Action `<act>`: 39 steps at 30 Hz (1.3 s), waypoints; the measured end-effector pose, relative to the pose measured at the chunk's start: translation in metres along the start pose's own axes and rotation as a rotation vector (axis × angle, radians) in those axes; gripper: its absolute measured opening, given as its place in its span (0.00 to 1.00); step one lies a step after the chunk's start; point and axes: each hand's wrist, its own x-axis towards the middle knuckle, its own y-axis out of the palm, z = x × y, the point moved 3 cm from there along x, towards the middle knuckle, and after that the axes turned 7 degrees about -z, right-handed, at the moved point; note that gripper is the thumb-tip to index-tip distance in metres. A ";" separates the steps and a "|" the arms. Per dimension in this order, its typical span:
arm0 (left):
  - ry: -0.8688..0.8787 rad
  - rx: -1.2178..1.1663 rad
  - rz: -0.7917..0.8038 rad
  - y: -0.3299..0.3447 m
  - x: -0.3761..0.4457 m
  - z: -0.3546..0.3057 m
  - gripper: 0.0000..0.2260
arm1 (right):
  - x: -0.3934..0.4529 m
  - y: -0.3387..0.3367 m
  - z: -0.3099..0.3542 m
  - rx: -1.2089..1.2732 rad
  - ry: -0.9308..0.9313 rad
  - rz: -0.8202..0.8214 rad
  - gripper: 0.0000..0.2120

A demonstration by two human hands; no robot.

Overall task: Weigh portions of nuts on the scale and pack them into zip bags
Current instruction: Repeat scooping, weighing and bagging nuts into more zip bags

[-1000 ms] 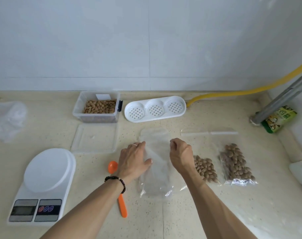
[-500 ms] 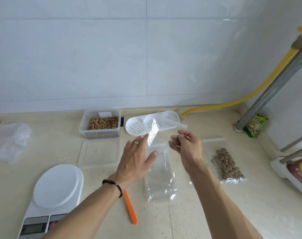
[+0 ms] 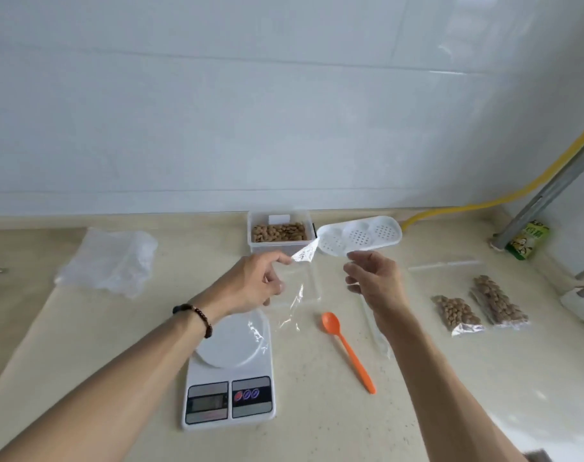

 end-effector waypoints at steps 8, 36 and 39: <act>-0.176 0.197 -0.127 -0.059 -0.044 0.117 0.10 | -0.063 0.088 -0.069 -0.279 0.150 0.141 0.02; 0.005 0.651 -0.311 0.003 -0.148 0.176 0.26 | -0.116 0.097 -0.130 -0.609 0.086 0.017 0.12; -0.013 0.648 -0.305 0.024 -0.185 0.178 0.26 | -0.135 0.090 -0.141 -0.626 0.047 0.082 0.10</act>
